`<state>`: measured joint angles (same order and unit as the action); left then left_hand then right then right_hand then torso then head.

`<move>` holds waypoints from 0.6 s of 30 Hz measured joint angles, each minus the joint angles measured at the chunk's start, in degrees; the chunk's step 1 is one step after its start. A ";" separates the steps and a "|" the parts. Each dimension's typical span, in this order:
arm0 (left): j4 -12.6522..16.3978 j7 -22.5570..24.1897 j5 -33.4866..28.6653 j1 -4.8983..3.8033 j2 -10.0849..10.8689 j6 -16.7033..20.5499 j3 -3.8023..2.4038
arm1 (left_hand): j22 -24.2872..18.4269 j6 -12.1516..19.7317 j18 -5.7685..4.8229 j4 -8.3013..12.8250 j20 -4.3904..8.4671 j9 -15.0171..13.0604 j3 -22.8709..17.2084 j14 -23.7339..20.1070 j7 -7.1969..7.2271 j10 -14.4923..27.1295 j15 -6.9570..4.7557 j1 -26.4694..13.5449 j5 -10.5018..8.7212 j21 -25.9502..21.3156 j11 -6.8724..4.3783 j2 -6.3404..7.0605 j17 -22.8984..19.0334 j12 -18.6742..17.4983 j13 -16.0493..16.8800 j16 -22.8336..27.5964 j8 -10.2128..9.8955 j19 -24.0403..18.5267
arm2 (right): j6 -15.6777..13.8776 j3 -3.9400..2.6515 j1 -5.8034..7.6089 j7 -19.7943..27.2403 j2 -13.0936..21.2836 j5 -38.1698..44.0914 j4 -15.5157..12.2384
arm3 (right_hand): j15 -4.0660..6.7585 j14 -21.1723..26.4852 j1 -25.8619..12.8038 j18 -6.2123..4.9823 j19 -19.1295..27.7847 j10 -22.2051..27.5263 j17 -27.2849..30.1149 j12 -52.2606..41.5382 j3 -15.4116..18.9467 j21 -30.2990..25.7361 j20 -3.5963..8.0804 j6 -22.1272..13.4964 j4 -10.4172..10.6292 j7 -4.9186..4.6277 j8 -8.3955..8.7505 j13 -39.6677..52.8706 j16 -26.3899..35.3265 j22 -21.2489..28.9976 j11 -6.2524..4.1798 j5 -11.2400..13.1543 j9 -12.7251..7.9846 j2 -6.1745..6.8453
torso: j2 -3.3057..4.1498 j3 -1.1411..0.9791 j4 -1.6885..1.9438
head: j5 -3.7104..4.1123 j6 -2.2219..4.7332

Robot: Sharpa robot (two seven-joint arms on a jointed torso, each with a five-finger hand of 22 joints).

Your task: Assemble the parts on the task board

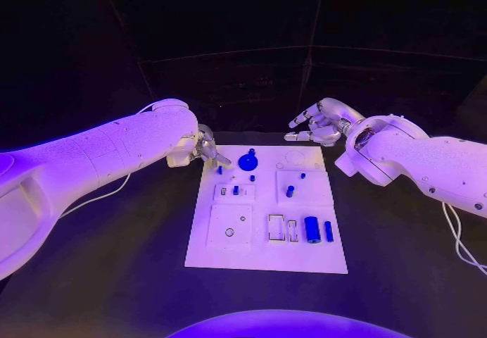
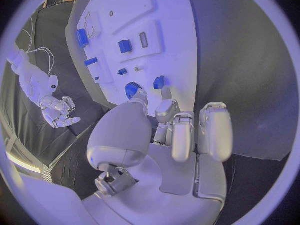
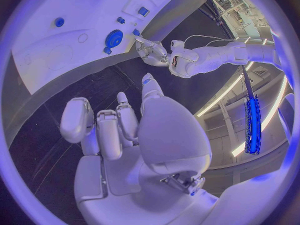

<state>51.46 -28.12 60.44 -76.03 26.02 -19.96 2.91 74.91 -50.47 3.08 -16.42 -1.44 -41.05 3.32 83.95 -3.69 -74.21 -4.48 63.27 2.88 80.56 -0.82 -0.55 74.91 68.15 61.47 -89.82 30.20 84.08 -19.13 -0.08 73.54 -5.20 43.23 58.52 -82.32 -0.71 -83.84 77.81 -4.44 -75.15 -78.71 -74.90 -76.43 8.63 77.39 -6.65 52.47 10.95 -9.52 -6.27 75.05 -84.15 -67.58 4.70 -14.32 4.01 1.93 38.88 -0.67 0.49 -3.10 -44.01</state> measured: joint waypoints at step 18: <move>-1.13 0.42 0.10 0.35 -0.75 -0.54 0.03 | 0.00 -0.62 0.00 0.32 0.00 0.64 0.64 0.00 0.23 0.00 0.00 1.60 0.00 0.22 0.00 -1.09 0.00 -0.01 0.01 0.00 -0.23 0.00 | 0.15 0.00 -0.01 0.02 -0.27 0.00 0.23 | 0.00 0.00 0.31 0.00 0.00 0.00 -0.03 0.00 0.00 0.00 0.00 0.00 0.00 0.00 0.00 0.00 0.00 0.04 0.00 0.00 0.00 -0.31 | -0.03 -0.03 0.03 | 0.03 -0.20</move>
<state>50.33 -27.70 60.54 -75.68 25.26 -20.50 2.95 74.92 -51.09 3.08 -16.10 -1.44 -40.41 3.96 83.95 -3.46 -74.21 -4.48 64.87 2.88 80.78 -0.82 -1.63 74.91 68.14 61.48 -89.82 29.97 84.08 -18.98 -0.08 73.53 -5.18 42.96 58.52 -82.09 -0.71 -83.84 78.11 -4.44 -75.15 -78.71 -74.94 -76.44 8.63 77.39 -6.65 52.47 10.95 -9.52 -6.27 75.05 -84.15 -67.53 4.71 -14.32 4.01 1.63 38.85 -0.70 0.52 -3.08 -44.21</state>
